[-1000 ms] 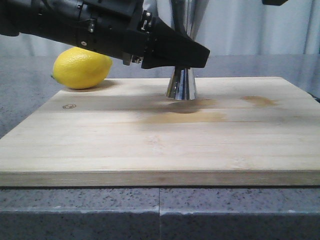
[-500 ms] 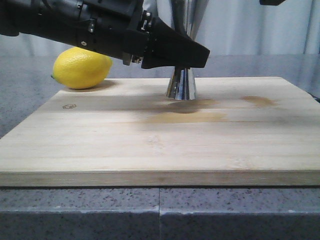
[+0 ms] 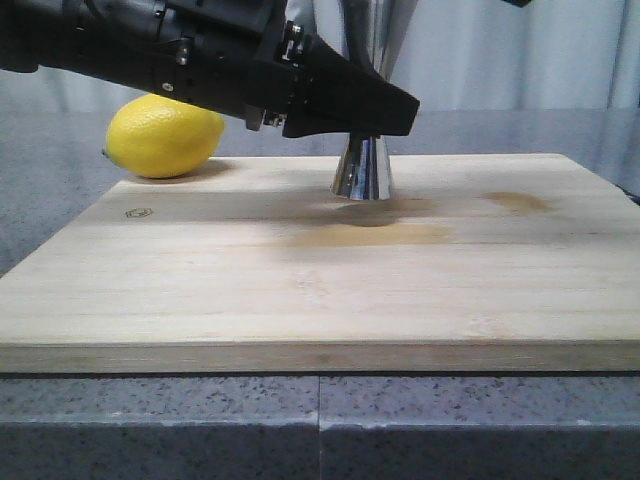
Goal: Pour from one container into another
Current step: 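Tilt the beaker upright with the right gripper and move it away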
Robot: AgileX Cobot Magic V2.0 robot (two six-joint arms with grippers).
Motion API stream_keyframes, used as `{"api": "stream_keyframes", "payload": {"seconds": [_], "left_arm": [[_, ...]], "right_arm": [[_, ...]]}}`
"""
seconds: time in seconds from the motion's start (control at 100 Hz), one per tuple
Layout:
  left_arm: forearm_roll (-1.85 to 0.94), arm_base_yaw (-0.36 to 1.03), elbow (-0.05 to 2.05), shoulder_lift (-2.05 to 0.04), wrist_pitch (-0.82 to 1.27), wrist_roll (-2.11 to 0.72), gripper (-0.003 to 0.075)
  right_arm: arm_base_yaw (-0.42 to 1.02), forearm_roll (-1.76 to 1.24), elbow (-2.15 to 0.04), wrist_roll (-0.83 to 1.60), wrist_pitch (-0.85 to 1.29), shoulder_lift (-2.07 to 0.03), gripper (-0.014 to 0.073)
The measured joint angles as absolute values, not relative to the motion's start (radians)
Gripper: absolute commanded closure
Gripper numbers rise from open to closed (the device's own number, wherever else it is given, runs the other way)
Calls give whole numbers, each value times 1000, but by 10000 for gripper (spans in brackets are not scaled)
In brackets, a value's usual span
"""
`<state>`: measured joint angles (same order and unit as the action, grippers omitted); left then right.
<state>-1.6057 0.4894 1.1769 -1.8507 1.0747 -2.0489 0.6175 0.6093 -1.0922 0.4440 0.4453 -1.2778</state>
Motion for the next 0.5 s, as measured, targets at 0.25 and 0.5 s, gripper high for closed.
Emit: {"api": "stream_keyframes", "payload": {"seconds": [0.25, 0.5], "left_arm": [[-1606, 489, 1177, -1851, 1075, -2049, 598], [-1606, 489, 1177, -1851, 1075, -2049, 598]], "right_arm": [[498, 281, -1092, 424, 393, -1222, 345], [382, -27, -957, 422, 239, -1185, 345]]}}
